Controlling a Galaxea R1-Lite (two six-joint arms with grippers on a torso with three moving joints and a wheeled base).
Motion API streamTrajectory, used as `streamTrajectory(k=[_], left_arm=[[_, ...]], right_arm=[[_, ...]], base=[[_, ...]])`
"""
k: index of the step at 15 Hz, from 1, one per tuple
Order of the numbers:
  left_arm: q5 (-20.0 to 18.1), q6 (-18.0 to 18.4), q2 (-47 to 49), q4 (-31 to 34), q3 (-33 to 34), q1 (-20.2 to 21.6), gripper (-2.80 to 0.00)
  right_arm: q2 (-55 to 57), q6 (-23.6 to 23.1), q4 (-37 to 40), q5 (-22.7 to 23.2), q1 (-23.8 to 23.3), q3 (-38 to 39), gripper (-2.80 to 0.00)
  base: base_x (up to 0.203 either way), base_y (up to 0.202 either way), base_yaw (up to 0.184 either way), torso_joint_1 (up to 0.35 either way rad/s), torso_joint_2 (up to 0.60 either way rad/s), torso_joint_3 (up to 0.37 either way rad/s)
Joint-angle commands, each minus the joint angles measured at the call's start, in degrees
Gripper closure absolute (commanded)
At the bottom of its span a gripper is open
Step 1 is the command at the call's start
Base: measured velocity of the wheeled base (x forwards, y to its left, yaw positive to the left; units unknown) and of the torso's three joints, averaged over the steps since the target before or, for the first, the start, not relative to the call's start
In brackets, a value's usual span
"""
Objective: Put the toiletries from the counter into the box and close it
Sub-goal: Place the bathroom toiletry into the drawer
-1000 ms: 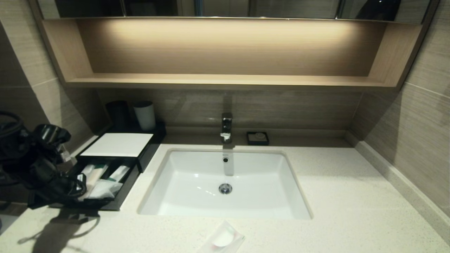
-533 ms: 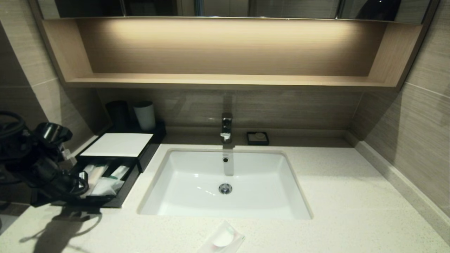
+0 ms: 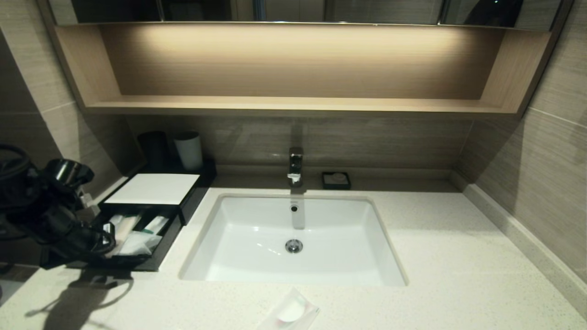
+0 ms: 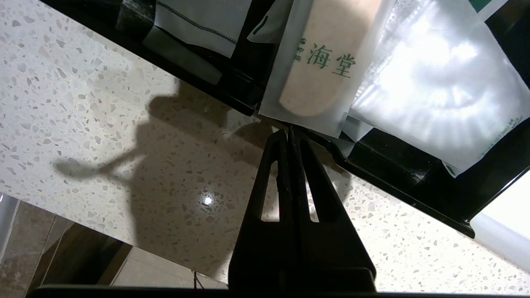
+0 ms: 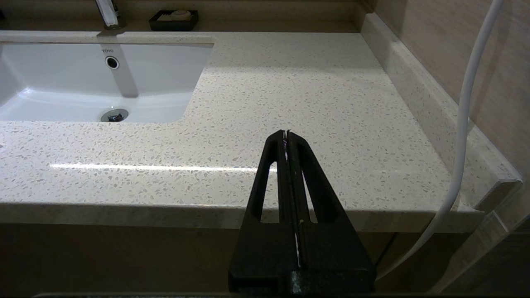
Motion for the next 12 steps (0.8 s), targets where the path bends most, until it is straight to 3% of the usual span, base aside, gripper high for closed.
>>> streamTrajectory(k=[1, 12], left_arm=[[0.03, -0.08, 0.42, -0.06, -0.1, 0.04, 0.0], [-0.32, -3.27, 1.39, -2.95, -1.29, -0.04, 0.0]], right_arm=[[-0.09, 0.0, -0.02, -0.01, 0.01, 0.09, 0.0], [-0.09, 0.0, -0.02, -0.01, 0.01, 0.09, 0.0]], base=[[0.0, 0.0, 0.0, 0.0, 0.0, 0.0], [0.0, 0.0, 0.0, 0.0, 0.0, 0.0]])
